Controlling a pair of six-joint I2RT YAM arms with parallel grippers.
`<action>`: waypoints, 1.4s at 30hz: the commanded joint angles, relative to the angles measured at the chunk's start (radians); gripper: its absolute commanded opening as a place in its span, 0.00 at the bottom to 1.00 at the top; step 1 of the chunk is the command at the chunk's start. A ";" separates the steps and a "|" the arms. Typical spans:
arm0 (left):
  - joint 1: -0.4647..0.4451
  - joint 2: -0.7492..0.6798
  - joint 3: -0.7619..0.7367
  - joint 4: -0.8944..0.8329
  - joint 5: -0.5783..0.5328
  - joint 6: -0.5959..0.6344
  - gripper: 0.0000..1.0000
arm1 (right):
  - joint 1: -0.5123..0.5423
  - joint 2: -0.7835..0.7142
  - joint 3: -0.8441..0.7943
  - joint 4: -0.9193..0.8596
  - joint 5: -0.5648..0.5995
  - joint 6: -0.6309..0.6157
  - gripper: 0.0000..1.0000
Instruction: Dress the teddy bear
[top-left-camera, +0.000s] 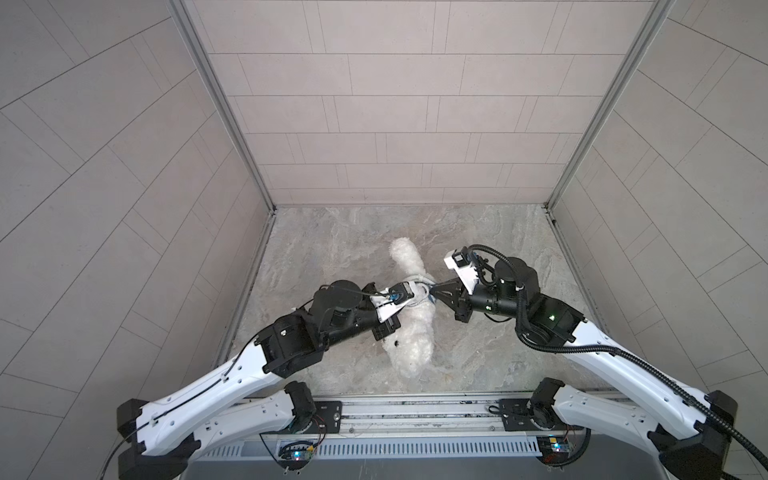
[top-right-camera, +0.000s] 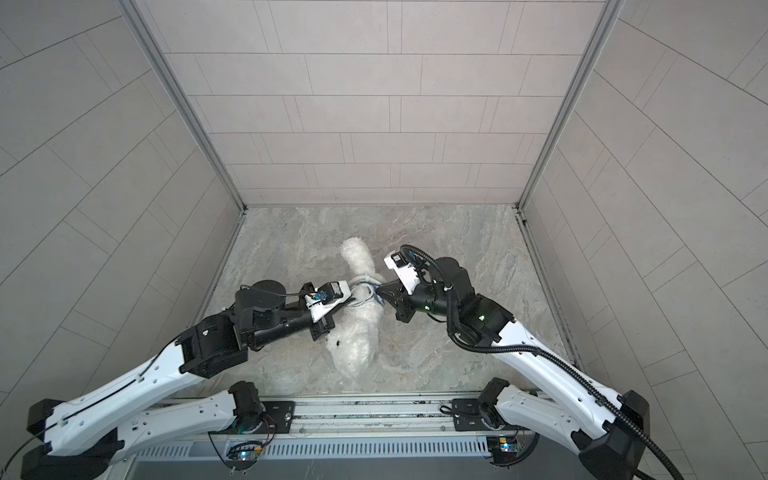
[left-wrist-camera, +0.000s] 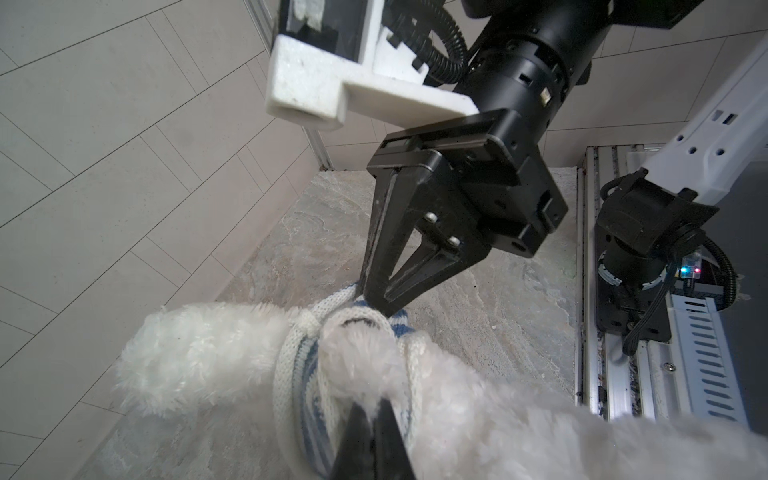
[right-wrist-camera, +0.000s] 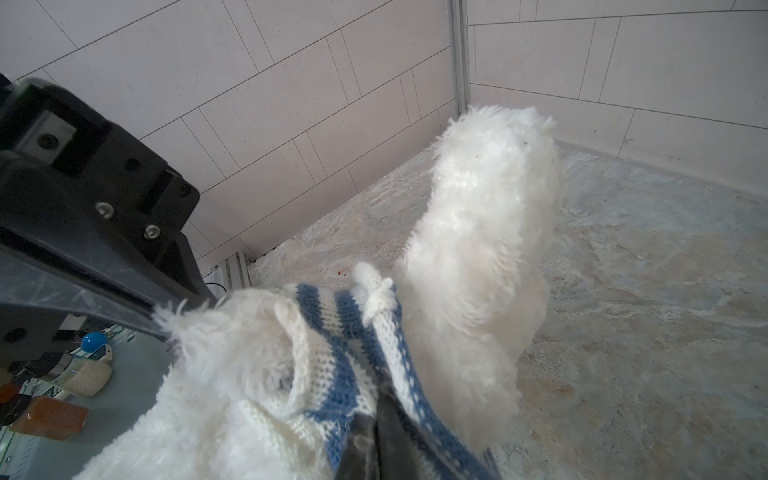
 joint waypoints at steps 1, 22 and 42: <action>-0.005 -0.022 0.075 -0.006 0.083 0.005 0.00 | -0.044 -0.024 -0.010 -0.016 0.046 -0.006 0.00; -0.005 0.019 0.108 -0.055 0.188 0.009 0.00 | 0.084 -0.064 0.020 0.079 -0.166 -0.129 0.45; -0.005 -0.059 0.050 0.056 0.117 -0.040 0.00 | -0.019 -0.113 -0.085 0.034 0.162 0.033 0.00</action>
